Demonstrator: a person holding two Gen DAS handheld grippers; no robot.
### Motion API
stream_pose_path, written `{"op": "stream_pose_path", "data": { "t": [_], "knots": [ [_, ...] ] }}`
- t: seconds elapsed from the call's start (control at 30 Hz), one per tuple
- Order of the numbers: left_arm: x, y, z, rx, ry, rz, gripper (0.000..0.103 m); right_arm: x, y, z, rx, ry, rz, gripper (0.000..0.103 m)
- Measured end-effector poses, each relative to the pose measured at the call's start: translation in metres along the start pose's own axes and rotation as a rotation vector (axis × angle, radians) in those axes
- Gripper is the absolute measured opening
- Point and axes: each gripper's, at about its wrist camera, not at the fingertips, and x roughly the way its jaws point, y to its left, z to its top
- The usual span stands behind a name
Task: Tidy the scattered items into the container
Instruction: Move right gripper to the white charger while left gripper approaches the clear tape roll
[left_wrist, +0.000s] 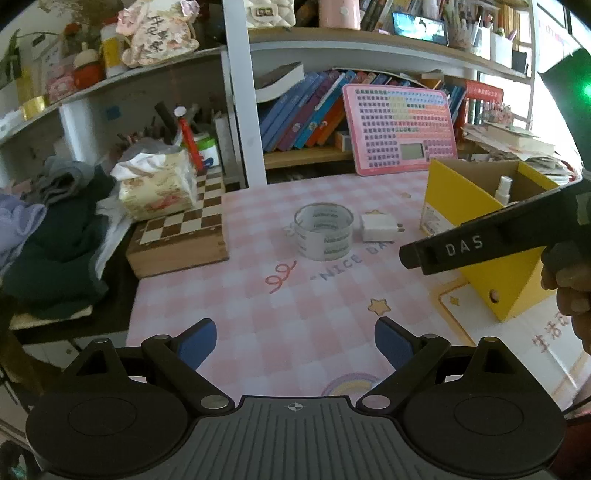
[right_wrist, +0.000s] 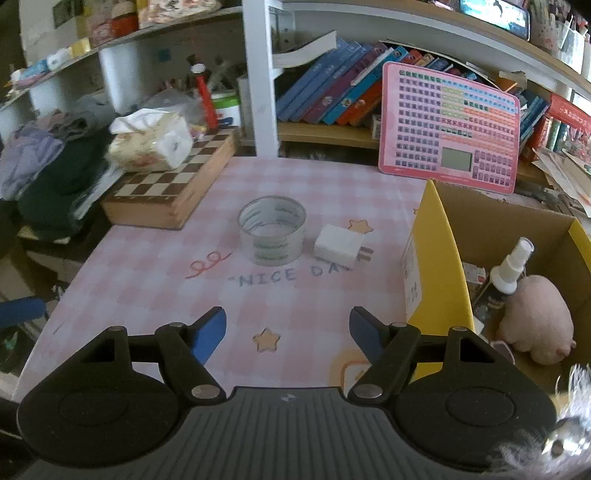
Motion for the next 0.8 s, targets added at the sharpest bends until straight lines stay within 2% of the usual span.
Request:
{"op": "stream_pose_path", "data": {
  "t": [0.43,0.8],
  "knots": [
    [0.074,0.003,0.027,0.018,-0.014,-0.011,0.095,0.052,-0.006,0.036,0.012,0.003,-0.082,0.073],
    [0.138,-0.007,0.046,0.061,-0.041,-0.077,0.095,0.084,-0.021,0.054,0.033,0.024,-0.097,0.073]
  ]
}}
